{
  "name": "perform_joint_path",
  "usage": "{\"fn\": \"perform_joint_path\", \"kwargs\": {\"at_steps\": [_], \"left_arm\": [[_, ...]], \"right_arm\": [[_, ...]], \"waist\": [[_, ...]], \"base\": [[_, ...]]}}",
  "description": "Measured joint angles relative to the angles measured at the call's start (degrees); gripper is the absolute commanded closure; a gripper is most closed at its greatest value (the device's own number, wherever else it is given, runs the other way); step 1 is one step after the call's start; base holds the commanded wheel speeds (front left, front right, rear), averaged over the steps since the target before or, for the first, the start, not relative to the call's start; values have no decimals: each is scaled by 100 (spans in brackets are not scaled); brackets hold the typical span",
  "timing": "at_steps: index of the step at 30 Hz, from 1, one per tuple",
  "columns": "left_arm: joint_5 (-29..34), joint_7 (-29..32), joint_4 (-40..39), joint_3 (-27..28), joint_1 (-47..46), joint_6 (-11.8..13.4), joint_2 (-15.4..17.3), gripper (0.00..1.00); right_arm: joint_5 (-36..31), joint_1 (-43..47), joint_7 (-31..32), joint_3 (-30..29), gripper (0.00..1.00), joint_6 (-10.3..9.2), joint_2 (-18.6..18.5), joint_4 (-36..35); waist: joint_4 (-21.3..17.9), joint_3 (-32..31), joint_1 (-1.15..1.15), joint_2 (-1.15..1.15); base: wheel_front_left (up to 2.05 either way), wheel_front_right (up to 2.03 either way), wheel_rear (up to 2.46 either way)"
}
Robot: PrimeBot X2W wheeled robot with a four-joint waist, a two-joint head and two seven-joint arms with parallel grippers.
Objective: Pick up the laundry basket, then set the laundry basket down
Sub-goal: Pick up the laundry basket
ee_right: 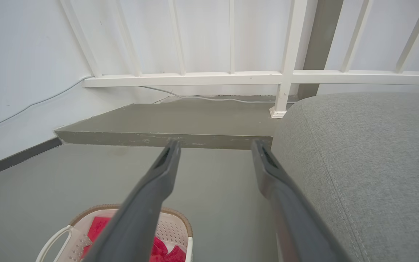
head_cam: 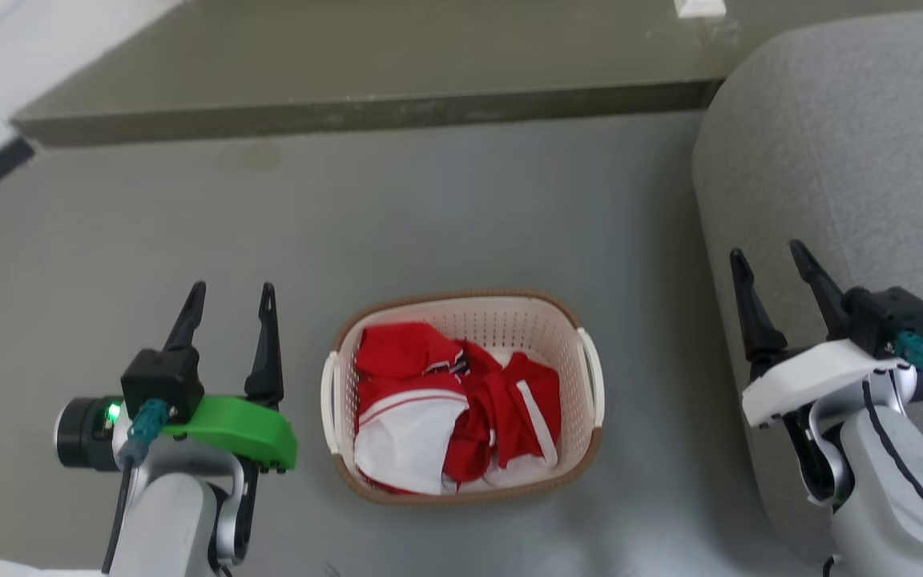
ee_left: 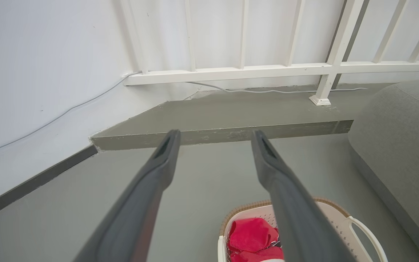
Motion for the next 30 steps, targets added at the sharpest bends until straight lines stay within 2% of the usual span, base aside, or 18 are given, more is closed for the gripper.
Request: {"fn": "perform_joint_path", "kwargs": {"at_steps": [14, 23, 30], "left_arm": [[-1, 71, 73, -58, -696, 0, -126, 0], [-11, 145, 408, -97, -1200, -10, -188, 0], [-111, 263, 861, -131, -1611, -250, -208, 0]], "right_arm": [[0, -739, -1, -5, 0, 97, 41, 194], [0, -1209, -41, -15, 0, 147, 69, 347], [-11, -1591, -41, 23, 0, 163, 133, 612]], "waist": [[8, 1114, 0, 0], [9, 1836, 1, 0], [6, 2316, 1, 0]], "base": [[0, 0, 0], [0, 0, 0], [0, 0, 0]]}}
